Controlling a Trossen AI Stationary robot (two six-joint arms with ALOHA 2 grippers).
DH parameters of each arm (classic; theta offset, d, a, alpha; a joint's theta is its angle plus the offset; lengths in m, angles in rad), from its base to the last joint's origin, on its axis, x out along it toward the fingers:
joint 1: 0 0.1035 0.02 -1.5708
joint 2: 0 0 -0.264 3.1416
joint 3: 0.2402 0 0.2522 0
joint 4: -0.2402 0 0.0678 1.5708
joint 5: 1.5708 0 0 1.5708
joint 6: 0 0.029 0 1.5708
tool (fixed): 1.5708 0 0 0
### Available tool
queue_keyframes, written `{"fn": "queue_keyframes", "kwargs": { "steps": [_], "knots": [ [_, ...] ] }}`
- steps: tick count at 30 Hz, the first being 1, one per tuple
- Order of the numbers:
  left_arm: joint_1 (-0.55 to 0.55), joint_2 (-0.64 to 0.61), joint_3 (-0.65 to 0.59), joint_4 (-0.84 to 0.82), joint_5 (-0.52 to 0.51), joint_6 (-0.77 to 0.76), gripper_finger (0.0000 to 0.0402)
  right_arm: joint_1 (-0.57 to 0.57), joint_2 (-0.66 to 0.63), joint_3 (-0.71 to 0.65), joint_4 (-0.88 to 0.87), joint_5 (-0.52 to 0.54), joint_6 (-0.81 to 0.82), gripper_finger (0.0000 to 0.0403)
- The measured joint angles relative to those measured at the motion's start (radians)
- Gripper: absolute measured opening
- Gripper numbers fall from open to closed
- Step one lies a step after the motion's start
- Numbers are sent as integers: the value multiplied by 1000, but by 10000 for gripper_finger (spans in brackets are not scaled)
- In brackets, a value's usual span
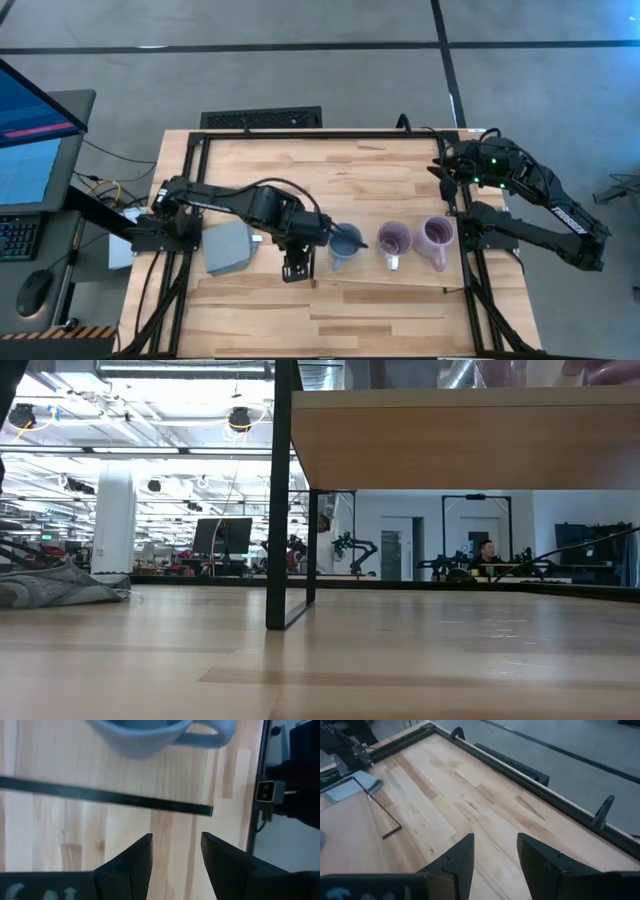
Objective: Stack small to large cups/mugs on shelf
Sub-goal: Put the blue mug on the shelf
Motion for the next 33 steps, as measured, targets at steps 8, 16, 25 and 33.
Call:
{"fn": "queue_keyframes", "kwargs": {
  "steps": [8,16,25,33],
  "knots": [
    [1,6,-52,166,-38,118,158,0,0,0,7,0,22,173],
    [39,4,-109,289,-13,141,158,0,-1,0,6,-23,36,172],
    [51,4,-121,356,38,81,158,0,-1,0,6,-23,25,172],
    [21,4,-121,370,40,3,158,0,-1,0,6,-23,25,171]
  ]
}}
